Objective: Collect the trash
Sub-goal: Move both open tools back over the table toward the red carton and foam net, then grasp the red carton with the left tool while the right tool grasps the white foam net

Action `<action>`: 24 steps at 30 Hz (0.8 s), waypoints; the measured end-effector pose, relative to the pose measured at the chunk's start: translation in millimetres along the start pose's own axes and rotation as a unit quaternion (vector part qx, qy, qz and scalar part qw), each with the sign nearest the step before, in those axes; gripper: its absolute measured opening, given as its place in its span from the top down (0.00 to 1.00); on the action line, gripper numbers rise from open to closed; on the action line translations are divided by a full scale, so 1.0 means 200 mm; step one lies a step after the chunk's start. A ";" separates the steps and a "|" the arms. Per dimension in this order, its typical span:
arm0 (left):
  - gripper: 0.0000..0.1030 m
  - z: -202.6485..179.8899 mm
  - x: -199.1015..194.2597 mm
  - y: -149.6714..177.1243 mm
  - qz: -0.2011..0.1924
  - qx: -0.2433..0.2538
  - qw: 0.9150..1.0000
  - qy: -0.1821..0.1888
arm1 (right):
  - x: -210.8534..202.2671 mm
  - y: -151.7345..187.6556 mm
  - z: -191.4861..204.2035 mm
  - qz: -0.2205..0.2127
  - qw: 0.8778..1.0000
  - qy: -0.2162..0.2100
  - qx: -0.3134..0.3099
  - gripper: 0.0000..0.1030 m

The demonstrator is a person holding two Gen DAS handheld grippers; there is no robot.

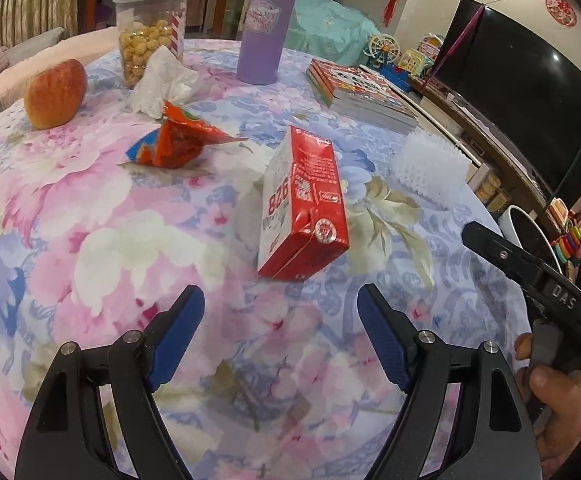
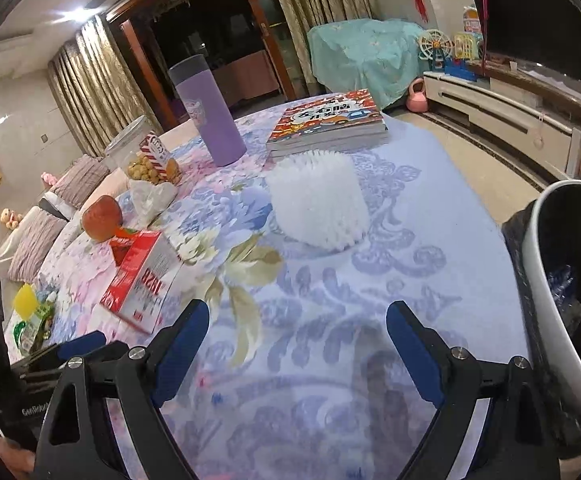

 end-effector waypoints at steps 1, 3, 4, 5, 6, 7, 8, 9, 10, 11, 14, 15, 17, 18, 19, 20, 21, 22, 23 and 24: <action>0.21 0.00 0.01 -0.01 0.001 0.001 1.000 -0.001 | 0.01 -0.01 0.00 0.001 1.000 0.001 -0.001 0.11; 0.21 -0.01 0.03 -0.03 0.003 0.002 1.000 -0.004 | 0.04 -0.03 -0.01 0.000 1.000 0.002 -0.003 0.11; 0.21 -0.01 0.03 -0.03 0.002 0.002 1.000 -0.004 | 0.05 -0.04 -0.01 0.000 1.000 0.002 -0.003 0.11; 0.21 -0.01 0.04 -0.04 0.001 0.001 1.000 -0.004 | 0.07 -0.05 -0.02 0.002 1.000 0.001 -0.002 0.11; 0.21 -0.01 0.05 -0.05 0.001 0.001 1.000 -0.003 | 0.08 -0.06 -0.03 0.003 1.000 0.002 0.000 0.11; 0.21 -0.01 0.05 -0.06 0.002 0.001 1.000 -0.003 | 0.09 -0.07 -0.03 0.004 1.000 0.001 0.001 0.11; 0.21 -0.01 0.06 -0.07 0.003 0.002 1.000 -0.003 | 0.11 -0.08 -0.04 0.003 1.000 0.002 0.002 0.11; 0.21 -0.01 0.07 -0.08 0.002 0.002 1.000 -0.005 | 0.12 -0.10 -0.04 0.003 1.000 0.003 0.003 0.11; 0.21 -0.01 0.07 -0.09 0.000 0.001 1.000 -0.006 | 0.13 -0.11 -0.04 0.003 1.000 0.002 0.003 0.11; 0.21 -0.01 0.08 -0.10 -0.003 0.001 1.000 -0.007 | 0.14 -0.12 -0.04 0.002 1.000 0.002 0.002 0.11; 0.21 0.00 0.08 -0.13 -0.011 0.000 1.000 -0.017 | 0.17 -0.16 -0.05 0.001 1.000 0.003 -0.001 0.11; 0.21 0.01 0.09 -0.13 -0.011 -0.003 1.000 -0.018 | 0.19 -0.18 -0.05 0.000 1.000 0.000 0.000 0.11; 0.21 0.01 0.09 -0.13 -0.015 -0.005 1.000 -0.018 | 0.21 -0.20 -0.05 -0.002 1.000 -0.001 -0.001 0.11; 0.21 0.02 0.09 -0.13 -0.017 -0.005 1.000 -0.019 | 0.22 -0.21 -0.05 -0.002 1.000 -0.001 -0.001 0.11; 0.21 0.01 0.09 -0.13 -0.019 -0.003 1.000 -0.020 | 0.23 -0.21 -0.06 -0.001 1.000 -0.001 0.000 0.11; 0.21 0.01 0.09 -0.13 -0.022 -0.001 1.000 -0.022 | 0.24 -0.22 -0.06 0.000 1.000 -0.002 0.003 0.11; 0.21 0.01 0.09 -0.13 -0.024 0.002 0.999 -0.023 | 0.25 -0.23 -0.07 0.000 1.000 -0.004 0.007 0.11; 0.21 0.01 0.09 -0.14 -0.024 0.004 0.999 -0.022 | 0.26 -0.23 -0.07 -0.001 1.000 -0.005 0.009 0.11; 0.21 0.00 0.10 -0.14 -0.023 0.005 1.000 -0.020 | 0.26 -0.24 -0.08 -0.002 1.000 -0.006 0.012 0.12; 0.22 0.00 0.10 -0.14 -0.022 0.005 1.000 -0.018 | 0.27 -0.24 -0.08 -0.002 1.000 -0.006 0.014 0.12</action>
Point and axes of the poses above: each gripper's, at about its wrist camera, not at the fingertips, and x roughly the way its jaws point, z to its left, y to its underside, the point moved 5 cm from there along x, roughly the way its jaws point, and after that the axes turned 1 degree about x, right-handed, at the moved point
